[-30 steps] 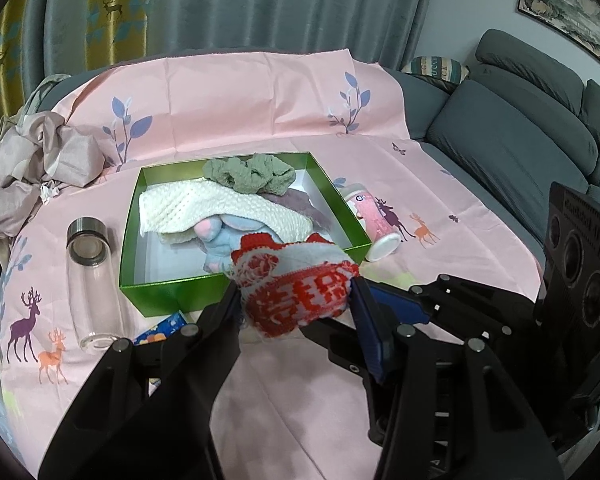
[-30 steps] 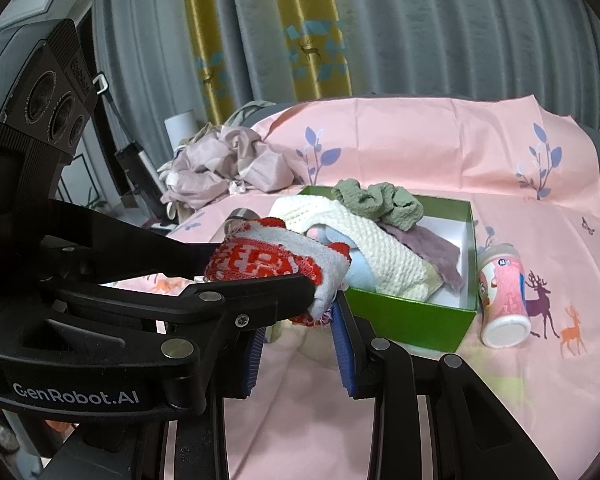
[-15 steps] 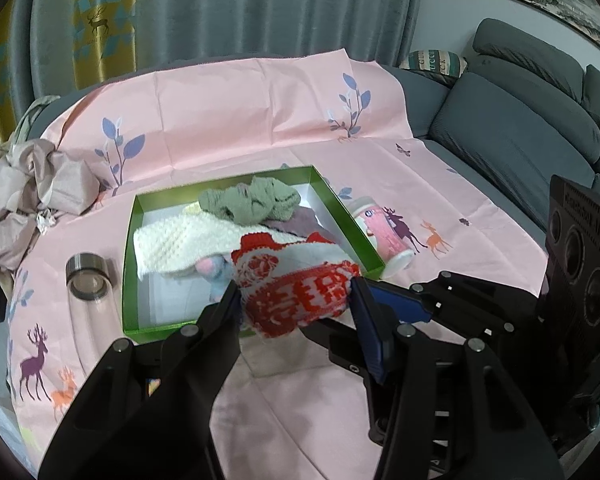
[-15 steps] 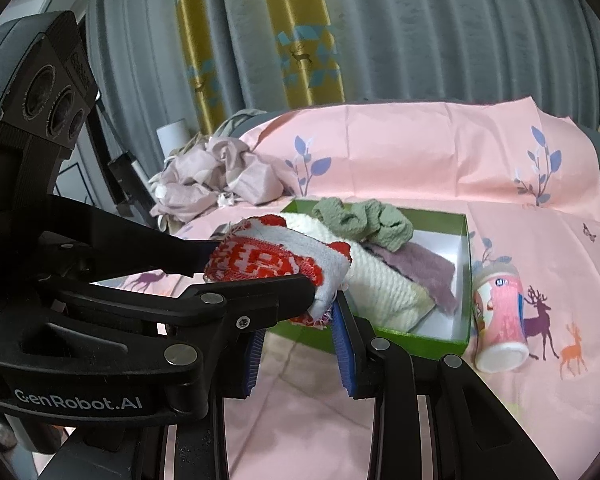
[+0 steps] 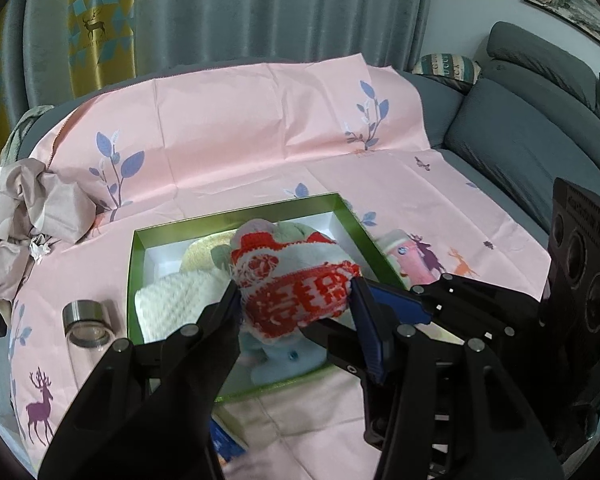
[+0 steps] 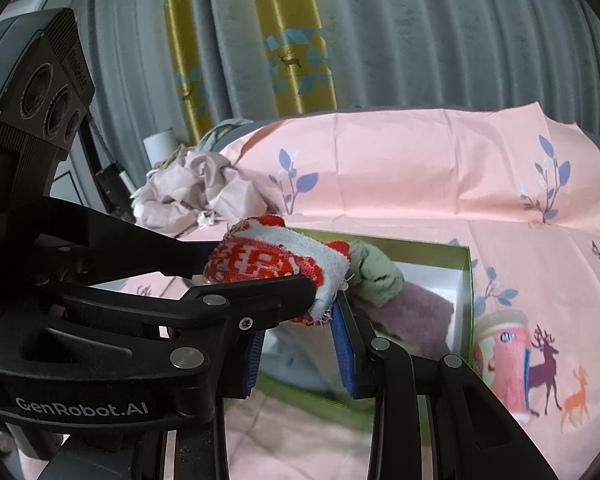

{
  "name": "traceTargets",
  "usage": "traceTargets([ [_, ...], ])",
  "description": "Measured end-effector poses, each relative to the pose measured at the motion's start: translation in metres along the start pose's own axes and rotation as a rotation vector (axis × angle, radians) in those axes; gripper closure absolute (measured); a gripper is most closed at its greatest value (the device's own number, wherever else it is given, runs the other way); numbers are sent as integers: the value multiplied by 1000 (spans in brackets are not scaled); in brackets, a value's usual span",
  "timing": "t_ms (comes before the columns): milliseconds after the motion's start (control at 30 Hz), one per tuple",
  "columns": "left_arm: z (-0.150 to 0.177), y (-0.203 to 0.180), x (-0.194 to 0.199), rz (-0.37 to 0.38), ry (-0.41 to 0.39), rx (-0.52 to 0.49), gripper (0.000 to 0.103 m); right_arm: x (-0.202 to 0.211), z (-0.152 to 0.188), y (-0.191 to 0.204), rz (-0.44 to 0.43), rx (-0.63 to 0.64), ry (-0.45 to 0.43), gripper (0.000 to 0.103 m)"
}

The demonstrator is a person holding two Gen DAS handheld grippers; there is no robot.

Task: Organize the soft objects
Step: 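Lower the red-white cloth into the box and open the right gripper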

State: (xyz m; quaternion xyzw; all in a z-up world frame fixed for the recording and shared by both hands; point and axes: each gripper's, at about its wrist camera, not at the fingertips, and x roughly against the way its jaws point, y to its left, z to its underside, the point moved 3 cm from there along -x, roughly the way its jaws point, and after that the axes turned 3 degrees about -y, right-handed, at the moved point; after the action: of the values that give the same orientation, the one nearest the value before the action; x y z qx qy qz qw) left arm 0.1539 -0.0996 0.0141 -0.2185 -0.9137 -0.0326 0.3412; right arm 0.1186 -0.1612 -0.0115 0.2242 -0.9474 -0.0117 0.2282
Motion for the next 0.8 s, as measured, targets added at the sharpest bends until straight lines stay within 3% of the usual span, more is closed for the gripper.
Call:
traceTargets([
  [800,-13,17,-57,-30,63,-3,51,-58,2,-29,26,-31,62,69],
])
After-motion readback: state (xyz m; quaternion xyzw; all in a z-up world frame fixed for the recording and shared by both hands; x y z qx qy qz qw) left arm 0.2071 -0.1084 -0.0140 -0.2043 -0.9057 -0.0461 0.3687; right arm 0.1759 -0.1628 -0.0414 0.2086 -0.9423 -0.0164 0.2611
